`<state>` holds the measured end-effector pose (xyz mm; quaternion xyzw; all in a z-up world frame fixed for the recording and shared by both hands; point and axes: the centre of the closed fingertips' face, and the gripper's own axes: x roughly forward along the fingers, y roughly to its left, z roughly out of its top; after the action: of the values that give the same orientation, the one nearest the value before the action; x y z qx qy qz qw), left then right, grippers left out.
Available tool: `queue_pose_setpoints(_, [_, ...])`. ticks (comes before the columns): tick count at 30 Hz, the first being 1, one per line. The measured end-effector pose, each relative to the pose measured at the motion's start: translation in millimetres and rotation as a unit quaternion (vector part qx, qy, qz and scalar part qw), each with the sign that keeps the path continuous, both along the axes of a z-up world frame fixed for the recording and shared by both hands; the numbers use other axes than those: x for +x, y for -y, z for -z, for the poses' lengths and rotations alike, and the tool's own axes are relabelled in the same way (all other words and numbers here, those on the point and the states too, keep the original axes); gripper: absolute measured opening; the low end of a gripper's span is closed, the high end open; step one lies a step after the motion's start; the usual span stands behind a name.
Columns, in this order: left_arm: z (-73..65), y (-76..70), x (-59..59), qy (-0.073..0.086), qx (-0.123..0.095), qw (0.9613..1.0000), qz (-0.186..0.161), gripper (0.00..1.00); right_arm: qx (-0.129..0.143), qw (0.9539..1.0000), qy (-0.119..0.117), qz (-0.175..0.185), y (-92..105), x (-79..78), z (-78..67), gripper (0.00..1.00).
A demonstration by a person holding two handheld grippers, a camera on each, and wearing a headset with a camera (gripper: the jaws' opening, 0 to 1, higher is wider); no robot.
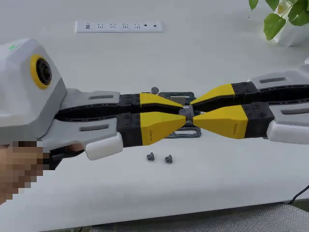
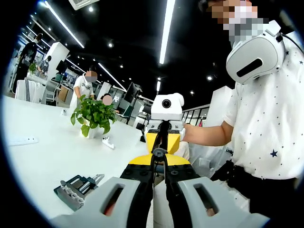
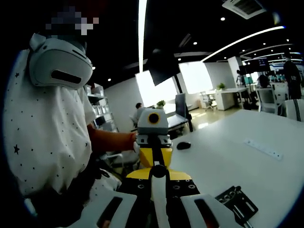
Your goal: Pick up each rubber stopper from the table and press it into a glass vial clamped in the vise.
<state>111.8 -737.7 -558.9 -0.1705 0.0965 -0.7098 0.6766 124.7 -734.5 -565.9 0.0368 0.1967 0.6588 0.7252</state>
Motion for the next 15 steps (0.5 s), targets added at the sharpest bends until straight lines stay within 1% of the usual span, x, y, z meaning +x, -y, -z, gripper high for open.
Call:
queue_pose_setpoints(2, [1.9, -1.1, 1.5, 0.001, 0.003, 1.0, -0.005, 0.05, -0.004, 1.0, -0.004, 0.002, -1.2, 2.7, 2.0, 0.05])
queue_pose_setpoints(4, [3.6, -2.5, 2.8, 0.0, 0.004, 0.9999, -0.01, 0.08, -0.011, 0.9999, -0.006, 0.004, -2.8, 6.1, 4.2, 0.05])
queue_pose_setpoints(7, [8.6, -4.6, 4.6, 0.002, 0.012, 0.9998, -0.018, 0.15, -0.02, 0.9998, -0.007, 0.004, -2.4, 11.6, 6.3, 0.05])
queue_pose_setpoints(8, [10.4, -5.9, 6.1, 0.005, 0.015, 0.9996, -0.023, 0.16, -0.023, 0.9997, -0.008, 0.005, -2.3, 14.2, 6.5, 0.05])
queue_pose_setpoints(10, [12.7, -9.0, 9.1, 0.004, 0.017, 0.9994, -0.031, 0.16, -0.032, 0.9995, -0.007, 0.005, -1.6, 19.0, 7.7, 0.05])
queue_pose_setpoints(12, [14.7, -11.6, 12.6, 0.007, 0.02, 0.999, -0.041, 0.18, -0.037, 0.9993, -0.006, 0.008, -1.4, 23.5, 7.8, 0.05])
queue_pose_setpoints(14, [20.2, -14.7, 17.4, 0.013, 0.031, 0.998, -0.053, 0.2, -0.046, 0.9988, -0.007, 0.014, -0.7, 30.8, 9.4, 0.05])
queue_pose_setpoints(15, [24.6, -16.5, 19.8, 0.015, 0.039, 0.9973, -0.06, 0.22, -0.052, 0.9984, -0.008, 0.019, 0.0, 36.0, 11.1, 0.05])
